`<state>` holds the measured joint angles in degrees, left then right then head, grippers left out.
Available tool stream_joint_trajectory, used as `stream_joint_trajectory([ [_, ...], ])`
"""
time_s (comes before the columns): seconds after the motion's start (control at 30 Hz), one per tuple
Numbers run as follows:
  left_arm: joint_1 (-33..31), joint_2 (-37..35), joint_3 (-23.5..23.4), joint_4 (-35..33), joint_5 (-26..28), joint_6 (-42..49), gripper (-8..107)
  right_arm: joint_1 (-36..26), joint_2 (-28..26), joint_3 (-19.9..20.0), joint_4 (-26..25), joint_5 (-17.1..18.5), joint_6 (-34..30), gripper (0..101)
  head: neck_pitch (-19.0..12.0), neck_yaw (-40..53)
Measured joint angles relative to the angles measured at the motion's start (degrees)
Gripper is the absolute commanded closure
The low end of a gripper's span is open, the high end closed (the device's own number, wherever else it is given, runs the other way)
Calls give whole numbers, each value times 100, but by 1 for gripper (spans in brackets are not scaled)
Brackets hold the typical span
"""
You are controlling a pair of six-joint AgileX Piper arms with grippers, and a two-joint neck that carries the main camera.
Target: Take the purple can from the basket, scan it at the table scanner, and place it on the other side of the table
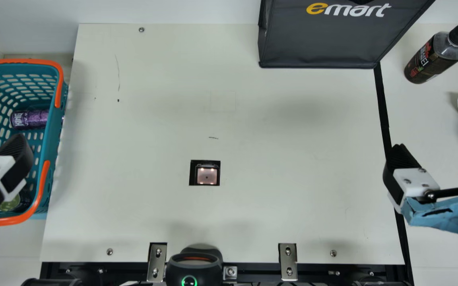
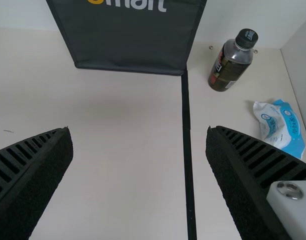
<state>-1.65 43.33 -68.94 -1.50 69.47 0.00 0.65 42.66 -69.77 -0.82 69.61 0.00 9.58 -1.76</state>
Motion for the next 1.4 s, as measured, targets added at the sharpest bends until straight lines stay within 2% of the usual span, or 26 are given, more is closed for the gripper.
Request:
stream_joint_trajectory([
  [0.13,0,0,0,0,0,0,9,0,0,0,0,0,0,6,9,202],
  [0.6,0,0,0,0,0,0,9,0,0,0,0,0,0,6,9,1960],
  [1.1,0,11,0,0,0,0,9,0,0,0,0,-8,0,6,0,1995],
  [1.4,464,173,32,150,21,-370,9,0,0,0,0,-8,0,6,9,1995],
])
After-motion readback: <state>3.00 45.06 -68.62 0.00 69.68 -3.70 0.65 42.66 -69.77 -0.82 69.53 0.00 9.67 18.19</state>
